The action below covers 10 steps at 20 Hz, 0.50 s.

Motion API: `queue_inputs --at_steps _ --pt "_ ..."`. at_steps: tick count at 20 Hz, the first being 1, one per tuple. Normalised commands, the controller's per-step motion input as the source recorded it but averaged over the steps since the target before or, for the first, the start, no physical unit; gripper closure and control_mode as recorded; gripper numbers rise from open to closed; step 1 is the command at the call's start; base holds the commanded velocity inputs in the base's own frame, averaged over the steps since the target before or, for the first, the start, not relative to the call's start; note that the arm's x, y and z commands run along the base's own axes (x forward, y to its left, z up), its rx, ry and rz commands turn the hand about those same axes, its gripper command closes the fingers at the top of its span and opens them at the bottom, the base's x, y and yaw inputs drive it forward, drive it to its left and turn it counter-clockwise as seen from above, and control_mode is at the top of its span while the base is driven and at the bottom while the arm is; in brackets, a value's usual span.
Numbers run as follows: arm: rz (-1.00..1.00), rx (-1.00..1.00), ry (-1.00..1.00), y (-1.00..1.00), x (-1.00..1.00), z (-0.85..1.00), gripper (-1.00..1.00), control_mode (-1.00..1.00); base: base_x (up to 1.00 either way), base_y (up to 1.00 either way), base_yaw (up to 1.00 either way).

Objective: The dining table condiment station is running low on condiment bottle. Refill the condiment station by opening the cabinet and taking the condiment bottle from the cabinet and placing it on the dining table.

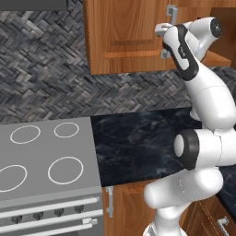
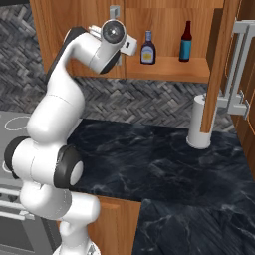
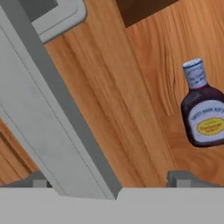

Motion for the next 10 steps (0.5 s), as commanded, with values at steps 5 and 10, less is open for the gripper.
queue_inputs --at_steps 5,10 --pt "0.0 0.0 0.0 -0.02 0.54 -0.06 1.0 -1.0 0.0 0.0 0.0" --pt "0.0 0.0 -0.03 0.0 0.41 -0.21 1.0 -1.0 0.0 0.0 0.0"
